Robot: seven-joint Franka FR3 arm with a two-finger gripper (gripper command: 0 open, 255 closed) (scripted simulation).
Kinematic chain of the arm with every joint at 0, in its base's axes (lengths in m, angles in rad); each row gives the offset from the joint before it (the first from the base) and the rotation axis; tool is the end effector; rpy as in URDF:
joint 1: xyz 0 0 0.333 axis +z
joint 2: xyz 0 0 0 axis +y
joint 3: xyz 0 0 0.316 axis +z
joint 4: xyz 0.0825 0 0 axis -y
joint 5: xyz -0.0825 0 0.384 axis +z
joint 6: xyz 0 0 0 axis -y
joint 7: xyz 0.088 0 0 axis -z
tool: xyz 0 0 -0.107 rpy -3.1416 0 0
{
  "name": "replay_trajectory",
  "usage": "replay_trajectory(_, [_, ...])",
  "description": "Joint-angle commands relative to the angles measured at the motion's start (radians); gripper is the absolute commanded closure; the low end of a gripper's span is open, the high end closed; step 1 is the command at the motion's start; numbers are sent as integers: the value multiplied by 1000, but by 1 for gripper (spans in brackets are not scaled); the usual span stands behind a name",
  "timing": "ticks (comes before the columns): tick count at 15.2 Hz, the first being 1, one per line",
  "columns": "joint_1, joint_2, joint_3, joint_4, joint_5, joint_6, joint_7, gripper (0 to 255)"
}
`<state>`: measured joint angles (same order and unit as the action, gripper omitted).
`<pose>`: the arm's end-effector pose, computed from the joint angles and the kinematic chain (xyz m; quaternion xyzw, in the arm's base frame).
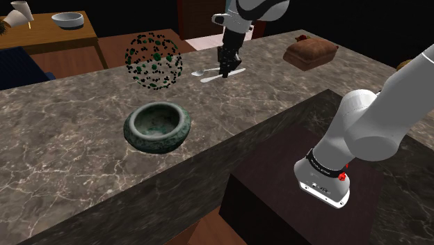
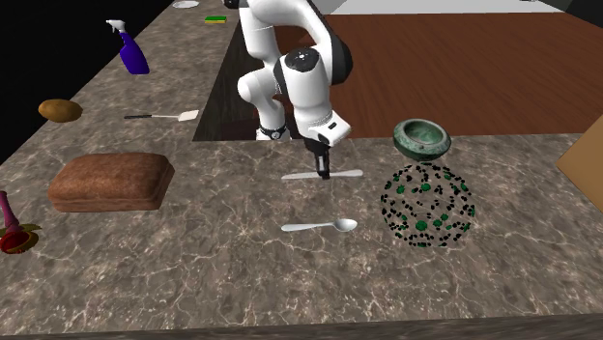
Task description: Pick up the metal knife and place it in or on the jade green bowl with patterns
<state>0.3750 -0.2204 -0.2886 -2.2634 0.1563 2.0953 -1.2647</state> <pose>0.4836 0.0452 0.4524 -0.7977 -0.5944 -0.0720 0.0715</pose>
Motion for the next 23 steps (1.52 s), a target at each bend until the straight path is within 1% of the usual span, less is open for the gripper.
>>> replay_trajectory(1, [-1,-7,1,18,-4,-25,6,255])
replay_trajectory(20, [-2,-45,11,229,-27,-268,57,255])
replay_trajectory(23, [26,-52,59,218,-20,-252,130,255])
